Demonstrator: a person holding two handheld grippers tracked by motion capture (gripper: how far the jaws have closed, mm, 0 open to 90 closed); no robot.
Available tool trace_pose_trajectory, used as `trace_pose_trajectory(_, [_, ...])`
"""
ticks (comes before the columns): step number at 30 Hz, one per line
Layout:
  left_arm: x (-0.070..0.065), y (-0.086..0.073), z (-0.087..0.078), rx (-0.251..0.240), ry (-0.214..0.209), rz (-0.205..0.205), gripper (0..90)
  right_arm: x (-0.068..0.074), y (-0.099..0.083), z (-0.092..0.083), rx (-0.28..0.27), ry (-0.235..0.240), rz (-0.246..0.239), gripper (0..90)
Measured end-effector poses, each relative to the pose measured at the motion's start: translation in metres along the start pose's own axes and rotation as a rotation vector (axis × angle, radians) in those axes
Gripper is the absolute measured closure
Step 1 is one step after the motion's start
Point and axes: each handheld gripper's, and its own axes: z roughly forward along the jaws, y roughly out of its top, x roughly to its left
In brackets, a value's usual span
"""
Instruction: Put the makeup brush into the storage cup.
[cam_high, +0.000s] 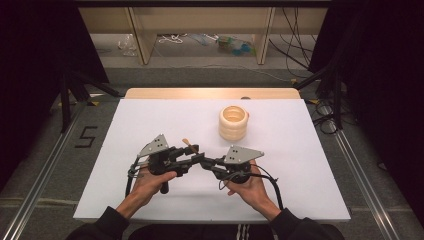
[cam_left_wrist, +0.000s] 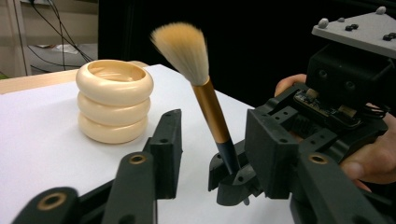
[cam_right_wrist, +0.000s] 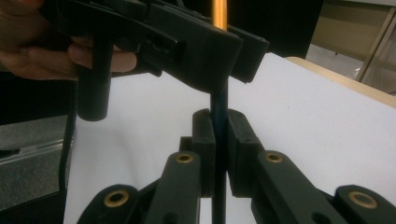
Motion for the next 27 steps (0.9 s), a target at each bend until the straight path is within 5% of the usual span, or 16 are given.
trace_pose_trajectory(27, [0.0011,0.0008,-0.0007,-0.043,-0.04,-0.02,72.8,0.0021,0.0036,0.0022,-0.041,0.011,0.005,83.7])
